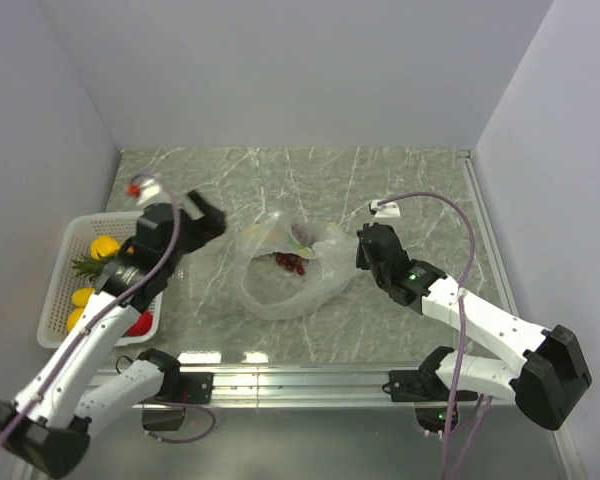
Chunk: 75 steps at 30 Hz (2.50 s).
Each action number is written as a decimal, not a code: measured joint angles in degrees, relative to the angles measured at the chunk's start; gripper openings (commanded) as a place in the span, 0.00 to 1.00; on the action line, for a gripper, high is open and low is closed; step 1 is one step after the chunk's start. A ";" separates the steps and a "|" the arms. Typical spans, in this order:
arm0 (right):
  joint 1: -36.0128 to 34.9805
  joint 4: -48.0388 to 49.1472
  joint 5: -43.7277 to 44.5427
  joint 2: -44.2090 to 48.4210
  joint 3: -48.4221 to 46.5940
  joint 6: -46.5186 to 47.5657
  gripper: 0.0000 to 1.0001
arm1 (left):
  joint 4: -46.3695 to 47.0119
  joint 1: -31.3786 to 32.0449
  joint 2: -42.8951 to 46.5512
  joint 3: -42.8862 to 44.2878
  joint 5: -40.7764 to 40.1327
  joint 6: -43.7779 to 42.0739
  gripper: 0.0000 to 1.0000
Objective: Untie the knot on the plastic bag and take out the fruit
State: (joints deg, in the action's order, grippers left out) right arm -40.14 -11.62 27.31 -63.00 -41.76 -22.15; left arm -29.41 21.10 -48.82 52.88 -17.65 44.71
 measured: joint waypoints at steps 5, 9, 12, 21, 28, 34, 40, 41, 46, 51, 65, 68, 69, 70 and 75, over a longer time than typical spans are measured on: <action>0.00 -0.76 0.81 1.16 -0.15 0.76 0.01 | 6.45 21.81 -11.19 11.50 2.75 -5.66 0.88; 0.00 -1.53 0.87 2.45 -0.28 0.63 0.01 | 9.79 34.53 -19.34 15.85 2.38 -10.97 0.82; 0.00 -1.70 0.79 3.56 -0.13 -0.09 0.01 | 11.96 38.40 -23.76 13.99 2.36 -12.02 0.75; 2.25 -1.70 -0.31 5.40 4.57 -5.75 0.01 | 12.96 43.50 -34.45 -0.33 -0.09 -9.49 0.74; 3.52 -4.17 -1.51 6.73 7.65 -8.63 0.07 | 16.37 43.58 -33.88 -6.60 -3.58 -7.61 0.80; 4.00 -8.24 -3.85 8.79 7.19 -8.39 0.56 | 21.79 43.60 -32.76 -11.56 -2.99 -8.09 0.81; 3.91 -5.66 -14.49 17.59 2.58 2.47 0.72 | 24.83 43.60 -29.14 -14.05 -2.51 -11.04 0.81; 3.91 -5.11 -16.65 17.03 -0.24 4.44 0.72 | 25.42 43.60 -28.74 -14.19 -2.23 -11.58 0.81; 3.17 -1.88 -27.36 5.42 -13.86 13.38 0.73 | 27.69 43.60 -27.63 -15.43 -0.07 -14.62 0.80; 1.09 -2.91 -35.91 -9.14 -20.15 21.79 0.75 | 29.07 43.60 -24.94 -17.92 0.96 -16.57 0.80; 0.07 -5.29 -48.37 -15.80 -16.81 29.83 0.68 | 32.20 43.60 -20.98 -22.10 1.95 -18.53 0.79; -0.31 -5.42 -49.96 -19.69 -17.51 30.23 0.57 | 32.35 43.60 -20.61 -22.12 1.97 -18.56 0.79; -0.46 -5.38 -50.10 -20.70 -17.73 30.29 0.38 | 32.65 43.60 -20.52 -22.12 1.99 -18.56 0.79; -0.61 -5.11 -50.03 -21.94 -18.01 30.60 0.25 | 32.94 43.60 -20.50 -22.12 2.05 -18.58 0.79; 0.44 -0.55 -43.30 -26.88 -20.17 27.76 0.00 | 33.20 43.60 -20.48 -22.12 3.23 -18.75 0.76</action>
State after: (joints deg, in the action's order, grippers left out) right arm -39.70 -12.16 -15.99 -89.89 -61.93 5.61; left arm 3.79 64.71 -69.30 30.76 -14.41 25.96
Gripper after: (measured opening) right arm 0.011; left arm 0.770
